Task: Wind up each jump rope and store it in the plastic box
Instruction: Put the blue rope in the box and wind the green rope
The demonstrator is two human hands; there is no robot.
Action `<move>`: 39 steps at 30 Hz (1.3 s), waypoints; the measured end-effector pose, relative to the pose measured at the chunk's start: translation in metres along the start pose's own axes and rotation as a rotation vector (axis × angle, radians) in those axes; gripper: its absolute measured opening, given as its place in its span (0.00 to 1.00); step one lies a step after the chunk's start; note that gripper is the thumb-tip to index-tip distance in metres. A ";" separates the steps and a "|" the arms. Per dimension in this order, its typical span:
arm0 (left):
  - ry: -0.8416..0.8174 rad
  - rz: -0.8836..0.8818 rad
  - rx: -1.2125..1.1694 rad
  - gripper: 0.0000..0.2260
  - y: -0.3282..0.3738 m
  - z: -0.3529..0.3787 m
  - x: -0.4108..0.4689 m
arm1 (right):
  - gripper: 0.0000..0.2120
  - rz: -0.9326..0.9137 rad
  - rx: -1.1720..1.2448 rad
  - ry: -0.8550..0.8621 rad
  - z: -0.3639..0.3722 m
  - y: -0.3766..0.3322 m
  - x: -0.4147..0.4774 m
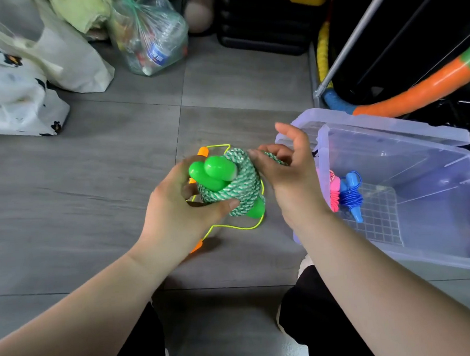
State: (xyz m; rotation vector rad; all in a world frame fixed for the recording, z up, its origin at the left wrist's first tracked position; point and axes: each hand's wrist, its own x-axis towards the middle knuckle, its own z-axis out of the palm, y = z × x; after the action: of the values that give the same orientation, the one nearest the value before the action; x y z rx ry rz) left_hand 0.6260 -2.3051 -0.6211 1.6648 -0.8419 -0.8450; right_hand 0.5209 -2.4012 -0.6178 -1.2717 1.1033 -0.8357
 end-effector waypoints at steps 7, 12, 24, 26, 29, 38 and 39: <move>-0.238 -0.125 -0.452 0.25 0.002 0.013 -0.011 | 0.09 0.060 0.174 0.205 0.000 -0.003 0.002; -0.179 -0.625 -0.890 0.09 0.002 0.021 -0.004 | 0.12 -0.132 0.095 0.245 0.003 -0.006 -0.002; -0.400 -0.667 -0.857 0.17 -0.003 0.014 0.003 | 0.07 -0.363 -0.155 -0.081 0.014 0.002 -0.014; -0.337 -0.572 -0.840 0.15 -0.001 0.010 0.007 | 0.10 -0.434 -0.296 -0.038 0.016 0.006 -0.014; -0.303 -0.420 -0.713 0.09 -0.002 0.005 0.011 | 0.20 -0.380 -0.416 0.008 0.014 0.006 -0.013; -0.128 -0.177 -0.445 0.17 -0.011 -0.007 0.022 | 0.15 -0.155 -0.239 -0.050 0.005 -0.006 -0.010; -0.137 -0.166 -0.447 0.16 -0.010 -0.007 0.022 | 0.15 -0.161 -0.216 -0.071 0.004 -0.008 -0.011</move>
State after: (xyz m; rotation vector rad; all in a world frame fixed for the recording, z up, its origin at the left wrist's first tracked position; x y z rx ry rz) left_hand 0.6442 -2.3188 -0.6324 1.3028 -0.5566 -1.1784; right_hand 0.5224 -2.3909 -0.6080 -1.5758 1.0657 -0.7998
